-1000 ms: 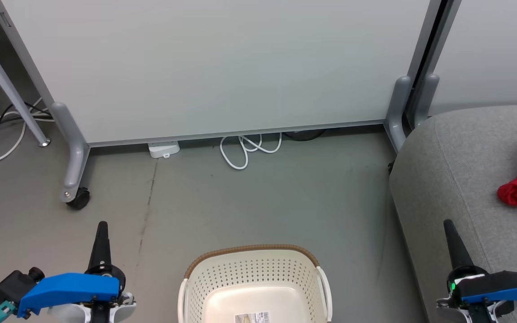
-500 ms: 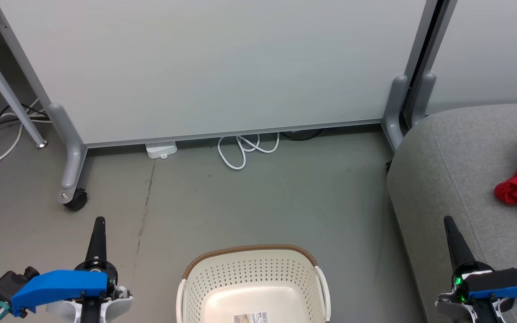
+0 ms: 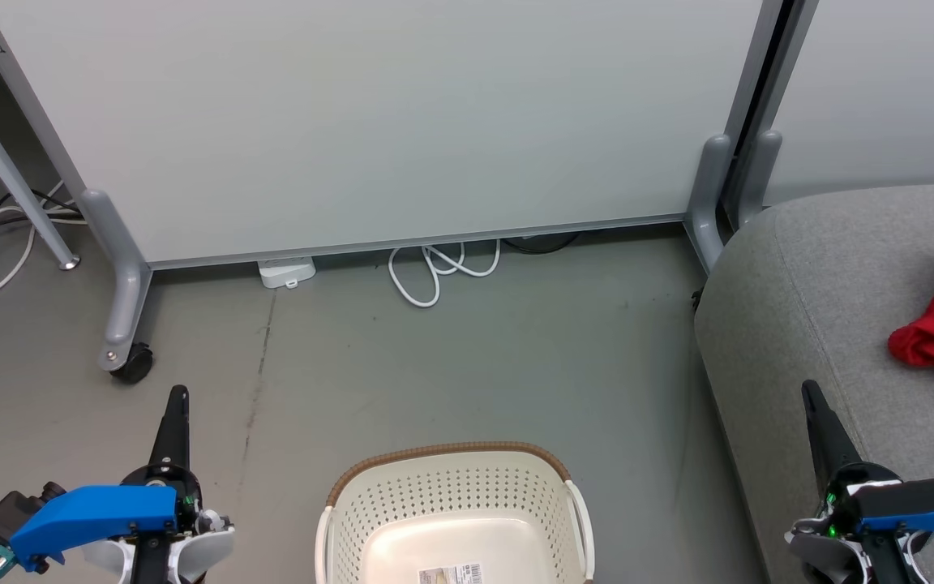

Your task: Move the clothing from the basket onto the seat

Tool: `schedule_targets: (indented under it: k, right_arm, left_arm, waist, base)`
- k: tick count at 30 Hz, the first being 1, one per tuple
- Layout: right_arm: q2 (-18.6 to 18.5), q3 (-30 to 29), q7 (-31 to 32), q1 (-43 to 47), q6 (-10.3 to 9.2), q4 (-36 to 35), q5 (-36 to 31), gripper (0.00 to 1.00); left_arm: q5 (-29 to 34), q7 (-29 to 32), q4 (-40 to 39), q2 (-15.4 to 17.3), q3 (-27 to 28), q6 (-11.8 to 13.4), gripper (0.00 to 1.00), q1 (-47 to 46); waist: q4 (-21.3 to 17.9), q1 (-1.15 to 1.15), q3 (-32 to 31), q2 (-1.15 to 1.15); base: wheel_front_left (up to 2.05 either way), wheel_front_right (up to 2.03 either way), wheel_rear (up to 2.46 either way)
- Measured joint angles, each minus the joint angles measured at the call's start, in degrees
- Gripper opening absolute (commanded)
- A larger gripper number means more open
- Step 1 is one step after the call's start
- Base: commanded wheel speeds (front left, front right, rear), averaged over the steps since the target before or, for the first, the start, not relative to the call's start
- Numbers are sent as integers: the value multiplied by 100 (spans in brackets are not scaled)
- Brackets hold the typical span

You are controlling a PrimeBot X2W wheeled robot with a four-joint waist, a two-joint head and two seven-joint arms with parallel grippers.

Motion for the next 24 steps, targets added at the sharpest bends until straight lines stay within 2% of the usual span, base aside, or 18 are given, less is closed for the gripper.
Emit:
schedule_targets:
  k: [24]
  right_arm:
    - [29,-66,254,-88,0,-33,945,0]
  left_arm:
    - [-1015,256,-54,0,138,-51,0,-91]
  waist:
    - [-76,0,3,0]
  base:
    - [0,0,0]
